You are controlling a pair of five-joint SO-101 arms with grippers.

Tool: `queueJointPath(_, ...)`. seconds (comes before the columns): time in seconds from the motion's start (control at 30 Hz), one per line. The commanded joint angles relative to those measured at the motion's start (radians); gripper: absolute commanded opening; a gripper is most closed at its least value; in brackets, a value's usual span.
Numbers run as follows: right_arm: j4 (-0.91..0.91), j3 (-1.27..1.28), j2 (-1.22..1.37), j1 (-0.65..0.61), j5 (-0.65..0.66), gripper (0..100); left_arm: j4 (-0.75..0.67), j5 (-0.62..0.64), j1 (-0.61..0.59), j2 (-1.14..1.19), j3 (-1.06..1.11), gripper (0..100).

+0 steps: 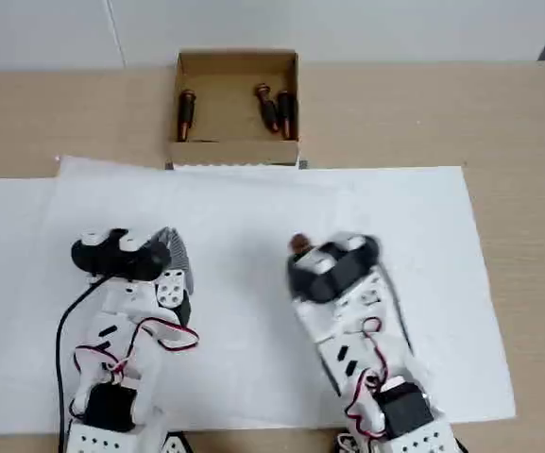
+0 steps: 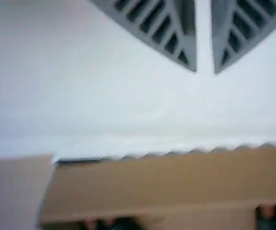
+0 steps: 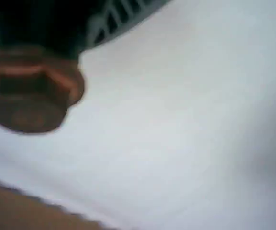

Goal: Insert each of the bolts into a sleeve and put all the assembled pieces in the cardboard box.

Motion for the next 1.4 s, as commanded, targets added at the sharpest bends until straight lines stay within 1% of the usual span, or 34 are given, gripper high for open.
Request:
queueJointPath(0.0,-0.016,-0.077,-0.001,0.082,-0.081,0.4,0.005,-0.064,-0.025,-0.009,0.016,1)
queueJointPath(0.17,0.016,-0.155,0.015,0.081,-0.133,0.4,0.106,-0.087,-0.023,-0.009,0.016,1)
queueJointPath(0.3,0.036,-0.264,0.134,0.087,-0.138,0.4,0.164,-0.087,-0.023,-0.009,0.016,1)
queueJointPath(0.43,-0.001,-0.404,0.354,0.087,-0.138,0.4,0.192,-0.084,-0.023,-0.009,0.016,1)
queueJointPath(0.73,-0.194,-0.741,0.892,0.087,-0.123,0.4,0.229,-0.086,-0.023,-0.009,0.016,1)
queueJointPath(0.97,-0.294,-1.073,1.299,0.087,0.006,0.4,0.229,-0.087,-0.023,-0.009,0.016,1)
queueJointPath(1.37,-0.369,-1.728,1.989,0.084,0.236,0.6,0.230,-0.081,-0.023,-0.009,0.016,1)
